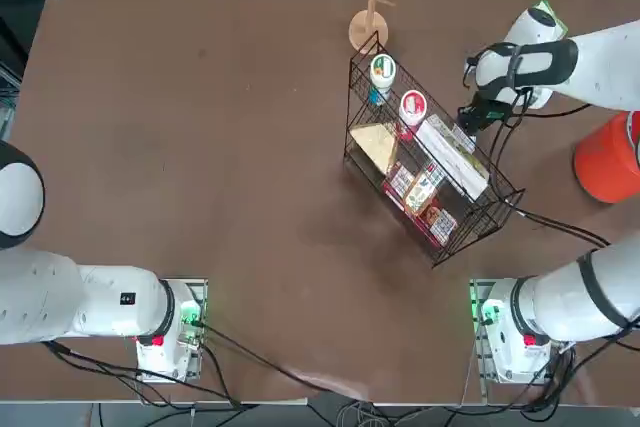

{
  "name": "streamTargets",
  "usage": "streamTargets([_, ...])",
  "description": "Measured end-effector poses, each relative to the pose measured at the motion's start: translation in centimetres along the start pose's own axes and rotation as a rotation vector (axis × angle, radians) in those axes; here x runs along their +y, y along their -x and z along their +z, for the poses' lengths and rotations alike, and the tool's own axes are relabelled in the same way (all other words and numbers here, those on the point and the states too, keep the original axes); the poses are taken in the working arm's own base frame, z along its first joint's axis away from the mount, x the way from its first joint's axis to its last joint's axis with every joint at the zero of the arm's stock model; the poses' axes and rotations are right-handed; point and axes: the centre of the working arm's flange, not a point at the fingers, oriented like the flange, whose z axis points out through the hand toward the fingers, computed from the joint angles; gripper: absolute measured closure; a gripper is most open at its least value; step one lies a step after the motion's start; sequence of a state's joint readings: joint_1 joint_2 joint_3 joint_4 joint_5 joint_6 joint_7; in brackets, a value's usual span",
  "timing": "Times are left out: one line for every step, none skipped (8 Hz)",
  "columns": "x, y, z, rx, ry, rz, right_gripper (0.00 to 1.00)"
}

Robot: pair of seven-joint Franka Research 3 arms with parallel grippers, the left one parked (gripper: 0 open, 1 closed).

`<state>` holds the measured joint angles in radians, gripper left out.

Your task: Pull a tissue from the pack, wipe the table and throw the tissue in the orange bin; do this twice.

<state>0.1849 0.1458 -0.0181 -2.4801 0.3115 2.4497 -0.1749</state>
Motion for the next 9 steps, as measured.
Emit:
streamTargets([-0.3,0.3,0.4,0.004,0.006,-0.005,0.98])
streamTargets([-0.6,0.5,0.7,0.002,0.009,-0.005,0.98])
streamTargets([-1.1,0.6,0.9,0.001,0.011,-0.001,0.98])
streamTargets([-1.9,0.6,1.0,0.004,0.015,0.009,0.98])
streamTargets([-2.9,0.7,1.2,0.01,0.021,0.015,0.97])
streamTargets([-3.7,0.8,1.5,0.012,0.026,0.017,0.97])
streamTargets([-4.0,1.0,1.9,0.011,0.03,0.018,0.97])
streamTargets([-3.9,1.1,2.4,0.012,0.034,0.02,0.97])
streamTargets([-3.7,1.3,3.0,0.018,0.039,0.024,0.97])
